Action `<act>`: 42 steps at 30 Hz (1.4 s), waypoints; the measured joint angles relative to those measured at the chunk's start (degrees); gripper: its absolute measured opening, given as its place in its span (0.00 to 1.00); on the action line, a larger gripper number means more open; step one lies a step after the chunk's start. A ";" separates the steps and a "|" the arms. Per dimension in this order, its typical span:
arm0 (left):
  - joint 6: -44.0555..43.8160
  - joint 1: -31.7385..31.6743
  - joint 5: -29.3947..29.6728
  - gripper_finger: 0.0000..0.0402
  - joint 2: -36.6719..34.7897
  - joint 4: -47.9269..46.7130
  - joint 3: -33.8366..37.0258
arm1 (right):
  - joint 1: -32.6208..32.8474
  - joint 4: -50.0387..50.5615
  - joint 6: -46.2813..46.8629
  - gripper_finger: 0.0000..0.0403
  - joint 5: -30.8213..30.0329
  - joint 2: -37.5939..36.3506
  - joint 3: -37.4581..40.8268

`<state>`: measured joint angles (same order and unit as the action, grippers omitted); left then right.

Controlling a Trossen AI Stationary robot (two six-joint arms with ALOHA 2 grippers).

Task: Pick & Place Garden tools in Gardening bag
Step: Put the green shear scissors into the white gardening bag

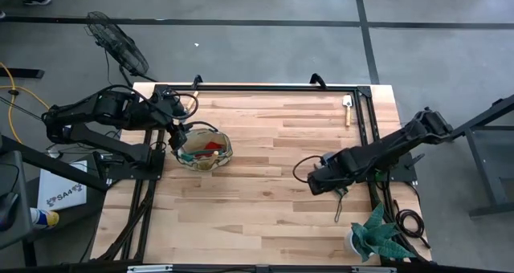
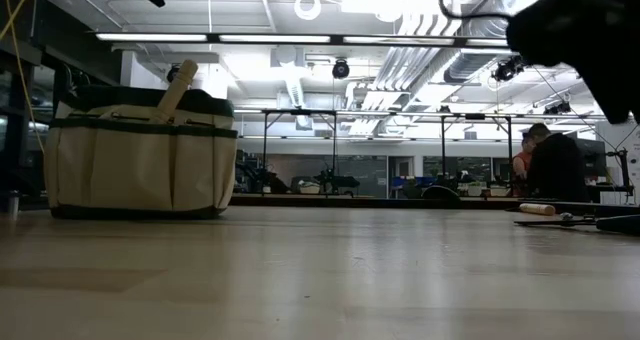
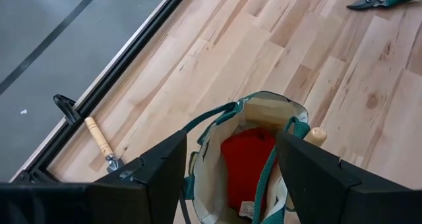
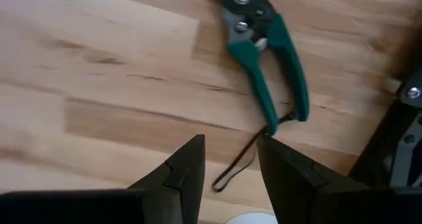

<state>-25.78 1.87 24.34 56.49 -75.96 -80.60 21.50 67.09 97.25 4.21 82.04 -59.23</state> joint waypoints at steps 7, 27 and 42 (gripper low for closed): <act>0.00 0.00 0.00 0.57 0.00 0.00 0.00 | -0.64 -3.85 -2.20 0.33 0.64 0.00 6.26; -0.43 0.01 -0.02 0.57 0.01 0.00 0.02 | -0.66 -15.99 -5.87 0.33 0.20 0.00 17.20; -0.78 0.02 -0.04 0.57 0.02 0.00 0.02 | -0.66 -21.86 -5.62 0.33 -1.38 0.00 21.59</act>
<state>-26.56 1.89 24.29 56.51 -75.96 -80.58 20.84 45.22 91.64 2.83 82.04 -37.64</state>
